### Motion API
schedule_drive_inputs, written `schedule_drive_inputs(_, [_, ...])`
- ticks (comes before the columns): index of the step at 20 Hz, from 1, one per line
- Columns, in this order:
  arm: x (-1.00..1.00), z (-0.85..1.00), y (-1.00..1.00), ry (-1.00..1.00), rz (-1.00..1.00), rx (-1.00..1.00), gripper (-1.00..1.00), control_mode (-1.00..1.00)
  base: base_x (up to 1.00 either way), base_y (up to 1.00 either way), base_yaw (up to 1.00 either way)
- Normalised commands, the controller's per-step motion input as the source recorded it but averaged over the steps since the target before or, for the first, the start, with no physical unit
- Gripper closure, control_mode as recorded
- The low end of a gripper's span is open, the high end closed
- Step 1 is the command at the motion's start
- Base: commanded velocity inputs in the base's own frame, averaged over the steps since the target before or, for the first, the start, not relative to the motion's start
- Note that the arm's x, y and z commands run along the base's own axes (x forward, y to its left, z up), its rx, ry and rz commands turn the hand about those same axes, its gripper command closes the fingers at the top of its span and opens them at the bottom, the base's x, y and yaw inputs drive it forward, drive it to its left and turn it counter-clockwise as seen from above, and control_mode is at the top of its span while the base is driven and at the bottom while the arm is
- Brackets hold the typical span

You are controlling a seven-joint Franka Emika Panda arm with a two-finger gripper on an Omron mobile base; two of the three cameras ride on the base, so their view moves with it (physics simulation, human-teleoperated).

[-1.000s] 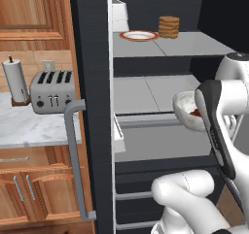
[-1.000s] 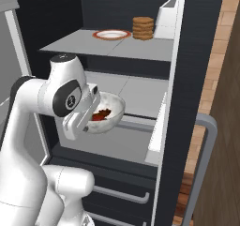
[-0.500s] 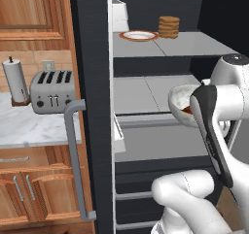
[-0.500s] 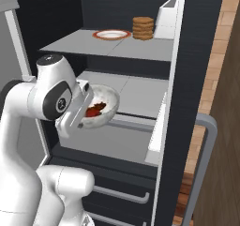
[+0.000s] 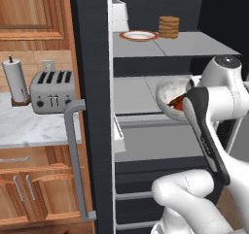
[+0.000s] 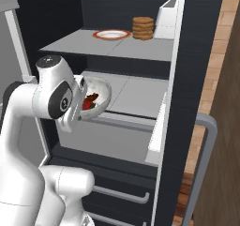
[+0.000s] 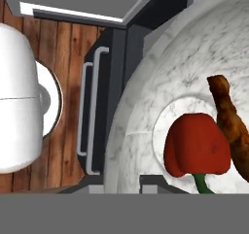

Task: Pick the chicken drumstick and bell pepper from their plates and place them in the bowl. Then put the bowl in the fridge.

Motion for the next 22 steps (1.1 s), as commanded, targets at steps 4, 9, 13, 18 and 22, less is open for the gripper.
schedule_drive_inputs(4, [0.44, -0.03, 0.08, -0.1, 0.16, 0.0, 1.0, -1.0, 0.0, 0.0, 0.0])
schedule_drive_inputs(9, [0.58, -0.03, 0.11, -0.12, 0.0, -0.03, 1.0, -1.0, 0.0, 0.0, 0.0])
schedule_drive_inputs(13, [0.48, -0.12, 0.17, -0.04, 0.0, -0.02, 1.0, -1.0, 0.0, 0.0, 0.0])
schedule_drive_inputs(18, [0.42, -0.18, 0.1, 0.01, 0.0, -0.04, 1.0, -1.0, 0.0, 0.0, 0.0])
schedule_drive_inputs(22, [0.43, -0.22, 0.01, 0.1, 0.0, -0.06, 1.0, -1.0, 0.0, 0.0, 0.0])
